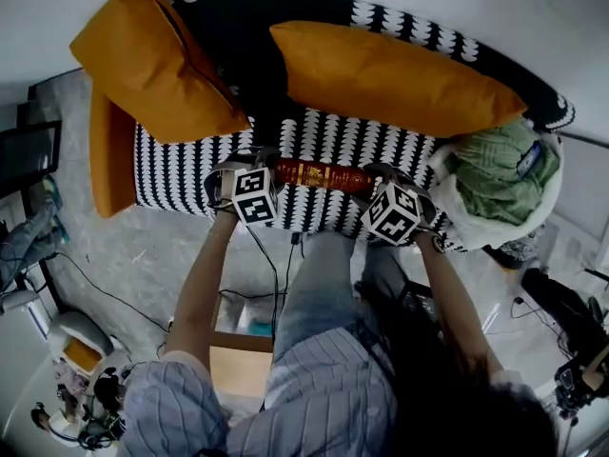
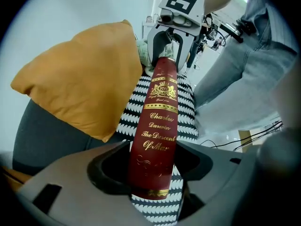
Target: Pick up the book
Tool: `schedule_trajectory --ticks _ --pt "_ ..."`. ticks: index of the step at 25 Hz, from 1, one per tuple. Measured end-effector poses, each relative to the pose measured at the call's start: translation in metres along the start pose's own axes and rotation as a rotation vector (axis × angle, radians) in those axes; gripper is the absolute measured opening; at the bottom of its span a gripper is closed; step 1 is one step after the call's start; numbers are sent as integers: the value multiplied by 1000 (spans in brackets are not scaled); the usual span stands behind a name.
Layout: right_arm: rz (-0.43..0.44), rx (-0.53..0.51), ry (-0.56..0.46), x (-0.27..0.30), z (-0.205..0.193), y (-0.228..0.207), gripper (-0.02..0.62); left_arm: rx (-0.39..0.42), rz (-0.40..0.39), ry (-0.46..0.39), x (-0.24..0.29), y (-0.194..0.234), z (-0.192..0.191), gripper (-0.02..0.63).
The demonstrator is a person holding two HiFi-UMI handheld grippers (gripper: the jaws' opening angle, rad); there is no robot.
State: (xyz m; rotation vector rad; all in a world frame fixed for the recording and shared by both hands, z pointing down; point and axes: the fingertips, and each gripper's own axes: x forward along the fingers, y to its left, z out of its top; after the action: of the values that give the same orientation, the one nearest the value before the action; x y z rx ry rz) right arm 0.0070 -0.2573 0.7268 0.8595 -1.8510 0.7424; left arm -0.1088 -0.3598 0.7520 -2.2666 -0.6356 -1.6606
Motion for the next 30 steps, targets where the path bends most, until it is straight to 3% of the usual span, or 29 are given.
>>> schedule_trajectory --ticks 17,30 --pt "-21 -148 -21 -91 27 23 270 -88 107 -14 -92 -37 31 288" --pt "-3 -269 -53 -155 -8 33 270 -170 205 22 -128 -84 94 287"
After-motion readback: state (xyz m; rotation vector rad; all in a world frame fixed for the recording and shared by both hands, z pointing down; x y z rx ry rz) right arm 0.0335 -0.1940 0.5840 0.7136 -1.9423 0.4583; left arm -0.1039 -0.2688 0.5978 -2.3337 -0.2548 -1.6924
